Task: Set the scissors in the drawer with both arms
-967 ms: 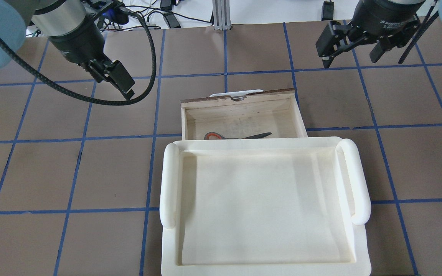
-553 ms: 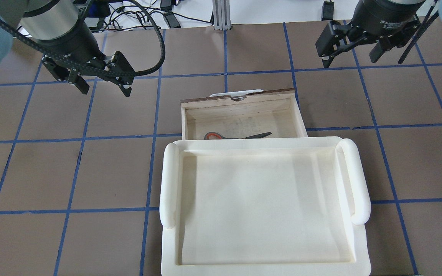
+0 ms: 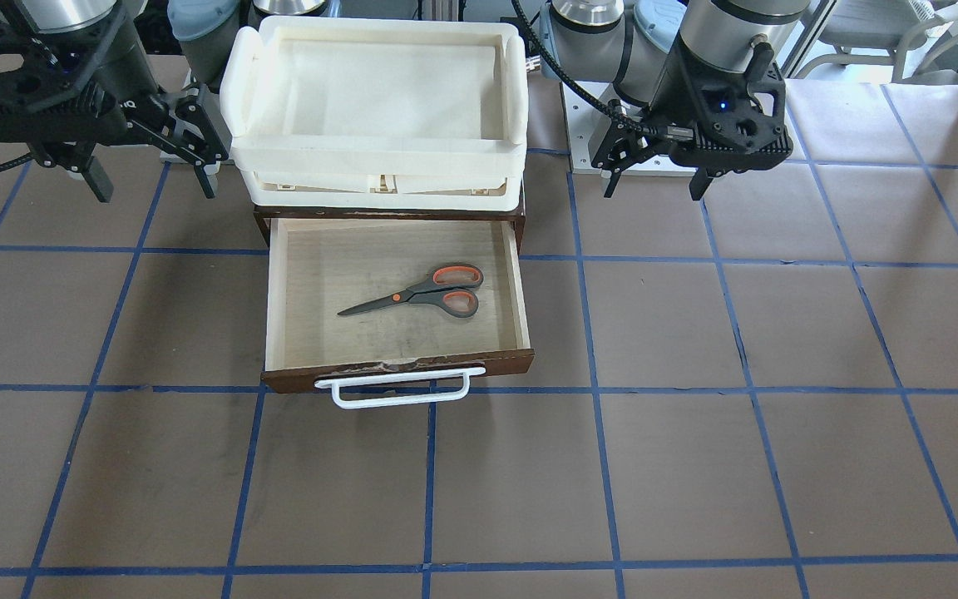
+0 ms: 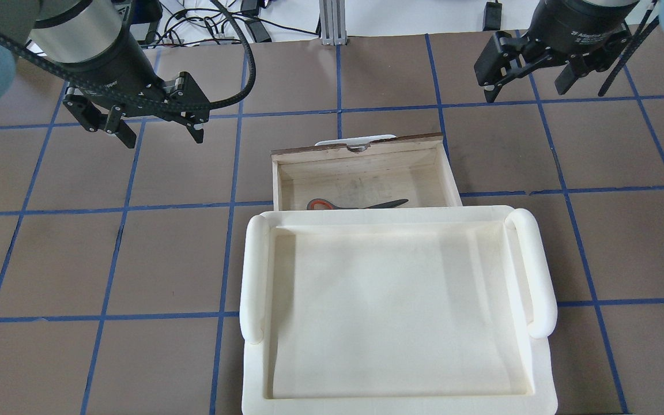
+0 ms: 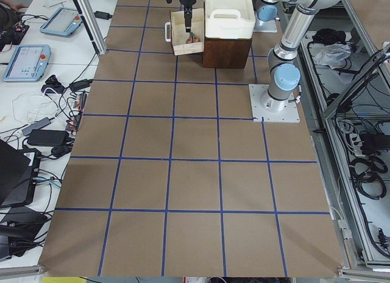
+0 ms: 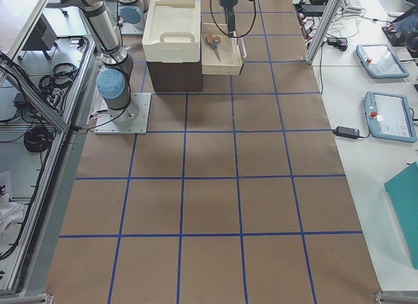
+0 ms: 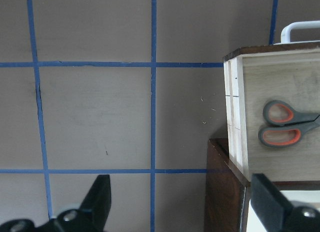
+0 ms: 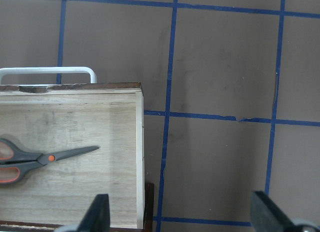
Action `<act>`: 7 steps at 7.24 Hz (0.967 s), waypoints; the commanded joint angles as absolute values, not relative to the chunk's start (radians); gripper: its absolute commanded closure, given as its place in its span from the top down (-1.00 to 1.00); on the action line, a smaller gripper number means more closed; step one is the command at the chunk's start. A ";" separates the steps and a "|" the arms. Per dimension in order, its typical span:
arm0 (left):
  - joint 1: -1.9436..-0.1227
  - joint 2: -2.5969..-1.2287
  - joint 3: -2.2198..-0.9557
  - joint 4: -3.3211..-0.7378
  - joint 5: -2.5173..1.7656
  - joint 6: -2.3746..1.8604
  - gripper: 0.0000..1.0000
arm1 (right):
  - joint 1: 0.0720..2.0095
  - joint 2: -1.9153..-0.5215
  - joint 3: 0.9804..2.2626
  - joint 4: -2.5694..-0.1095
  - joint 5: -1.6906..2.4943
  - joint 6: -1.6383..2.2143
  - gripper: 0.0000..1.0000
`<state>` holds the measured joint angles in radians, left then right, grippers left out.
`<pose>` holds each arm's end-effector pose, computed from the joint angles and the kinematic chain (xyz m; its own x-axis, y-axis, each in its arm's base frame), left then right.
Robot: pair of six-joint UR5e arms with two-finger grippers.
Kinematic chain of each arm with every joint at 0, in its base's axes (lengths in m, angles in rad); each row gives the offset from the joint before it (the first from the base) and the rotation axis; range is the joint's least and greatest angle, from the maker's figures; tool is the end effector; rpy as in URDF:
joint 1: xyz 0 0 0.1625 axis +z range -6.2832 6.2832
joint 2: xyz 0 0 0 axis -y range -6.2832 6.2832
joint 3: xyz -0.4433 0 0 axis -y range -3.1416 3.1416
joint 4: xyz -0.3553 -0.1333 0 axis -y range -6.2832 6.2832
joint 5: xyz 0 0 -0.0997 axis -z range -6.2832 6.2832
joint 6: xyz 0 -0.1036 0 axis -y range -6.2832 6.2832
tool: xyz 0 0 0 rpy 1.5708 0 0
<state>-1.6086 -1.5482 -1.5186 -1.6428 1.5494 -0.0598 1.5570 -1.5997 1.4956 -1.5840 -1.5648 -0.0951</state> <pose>-0.1522 -0.4388 0.5289 -0.9995 -0.0219 0.0215 -0.0220 0.9998 -0.0015 0.1277 -0.4535 0.5513 -0.9967 -0.0813 0.0052 -0.0813 0.9898 -0.1171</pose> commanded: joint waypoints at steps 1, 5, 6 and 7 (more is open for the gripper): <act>-1.609 -1.555 -1.520 -1.640 1.549 -0.058 0.99 | 1.557 -1.600 1.496 -1.585 -1.565 -0.095 1.00; -1.609 -1.526 -1.520 -1.635 1.560 -0.057 0.99 | 1.557 -1.600 1.496 -1.577 -1.563 -0.095 1.00; -1.609 -1.522 -1.520 -1.628 1.624 -0.043 0.99 | 1.557 -1.601 1.496 -1.575 -1.565 -0.095 1.00; -1.609 -1.525 -1.520 -1.628 1.623 -0.043 0.99 | 1.557 -1.601 1.496 -1.575 -1.563 -0.095 1.00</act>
